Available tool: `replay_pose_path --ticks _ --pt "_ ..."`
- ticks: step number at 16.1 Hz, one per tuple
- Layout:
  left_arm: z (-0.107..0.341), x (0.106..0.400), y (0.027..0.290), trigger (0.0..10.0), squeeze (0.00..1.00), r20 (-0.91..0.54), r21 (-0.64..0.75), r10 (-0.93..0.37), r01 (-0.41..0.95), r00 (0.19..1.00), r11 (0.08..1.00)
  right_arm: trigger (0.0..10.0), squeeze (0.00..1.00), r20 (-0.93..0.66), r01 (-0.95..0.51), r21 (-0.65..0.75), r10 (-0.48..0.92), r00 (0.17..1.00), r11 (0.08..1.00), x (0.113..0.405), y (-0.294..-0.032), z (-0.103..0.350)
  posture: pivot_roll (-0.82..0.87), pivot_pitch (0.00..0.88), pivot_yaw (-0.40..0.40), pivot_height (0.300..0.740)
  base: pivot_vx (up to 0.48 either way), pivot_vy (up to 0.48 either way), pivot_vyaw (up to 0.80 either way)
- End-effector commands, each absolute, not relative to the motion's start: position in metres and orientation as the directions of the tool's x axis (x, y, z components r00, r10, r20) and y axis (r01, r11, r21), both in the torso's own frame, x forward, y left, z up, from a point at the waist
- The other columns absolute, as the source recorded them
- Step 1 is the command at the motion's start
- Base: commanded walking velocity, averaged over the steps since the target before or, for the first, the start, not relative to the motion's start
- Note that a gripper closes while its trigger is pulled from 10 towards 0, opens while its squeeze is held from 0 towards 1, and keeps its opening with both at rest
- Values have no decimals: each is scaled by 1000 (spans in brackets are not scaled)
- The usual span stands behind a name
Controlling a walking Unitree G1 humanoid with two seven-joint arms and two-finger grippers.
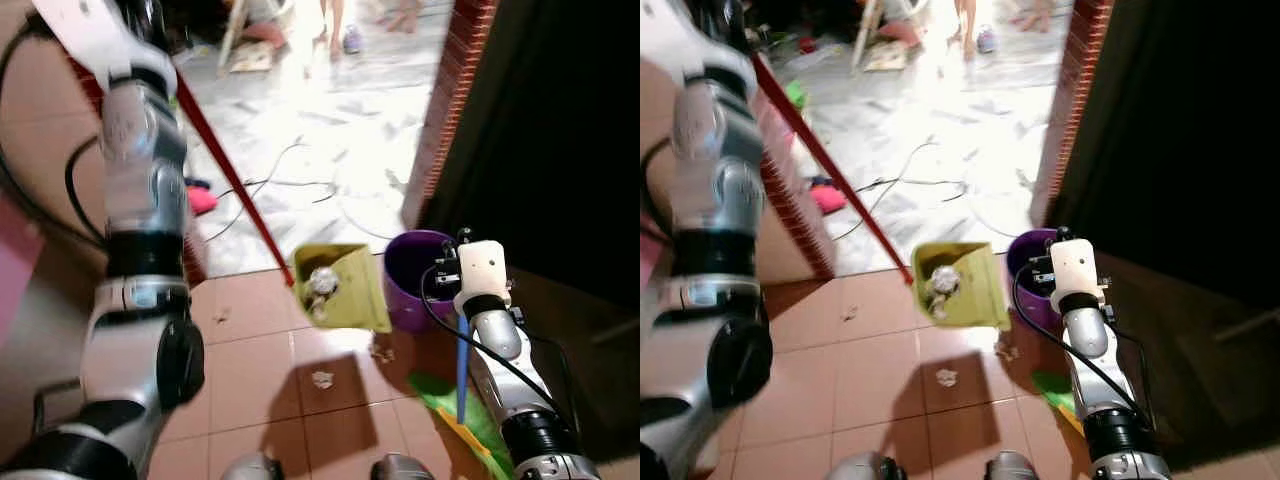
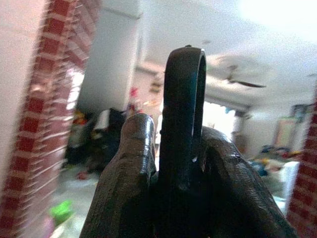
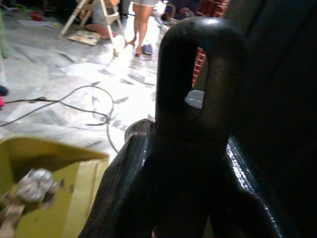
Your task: Sweep floor
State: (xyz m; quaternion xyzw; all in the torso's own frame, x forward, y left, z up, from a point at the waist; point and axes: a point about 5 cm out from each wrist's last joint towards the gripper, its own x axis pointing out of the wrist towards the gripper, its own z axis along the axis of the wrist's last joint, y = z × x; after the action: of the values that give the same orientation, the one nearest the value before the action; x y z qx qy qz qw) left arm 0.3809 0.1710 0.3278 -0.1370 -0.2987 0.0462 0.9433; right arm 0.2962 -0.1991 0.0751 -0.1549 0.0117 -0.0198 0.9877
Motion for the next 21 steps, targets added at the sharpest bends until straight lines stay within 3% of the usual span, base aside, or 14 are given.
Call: replay_pose_path --ticks 1,3,7,18,21 --pt "359 374 173 10000 0 651 -305 186 30 736 952 10000 0 -82 18 -342 -49 995 940 291 -205 63 -123 0 66 740 0 0 -800" --pt "370 374 173 10000 0 681 -297 187 34 708 954 10000 0 -83 15 -341 -46 996 940 291 -205 62 -125 0 65 740 0 0 -800" --pt "377 377 167 10000 0 712 -297 178 62 679 953 10000 0 -86 -1 -344 -31 996 939 289 -203 61 -130 0 64 740 68 0 0" --pt "380 381 163 10000 0 724 -306 175 83 668 948 10000 0 -90 -22 -335 -9 996 942 287 -199 59 -135 0 67 740 295 0 -466" --pt "378 383 161 10000 0 718 -312 173 90 675 946 10000 0 -87 -31 -336 2 996 941 288 -198 60 -135 0 66 740 0 0 -140"
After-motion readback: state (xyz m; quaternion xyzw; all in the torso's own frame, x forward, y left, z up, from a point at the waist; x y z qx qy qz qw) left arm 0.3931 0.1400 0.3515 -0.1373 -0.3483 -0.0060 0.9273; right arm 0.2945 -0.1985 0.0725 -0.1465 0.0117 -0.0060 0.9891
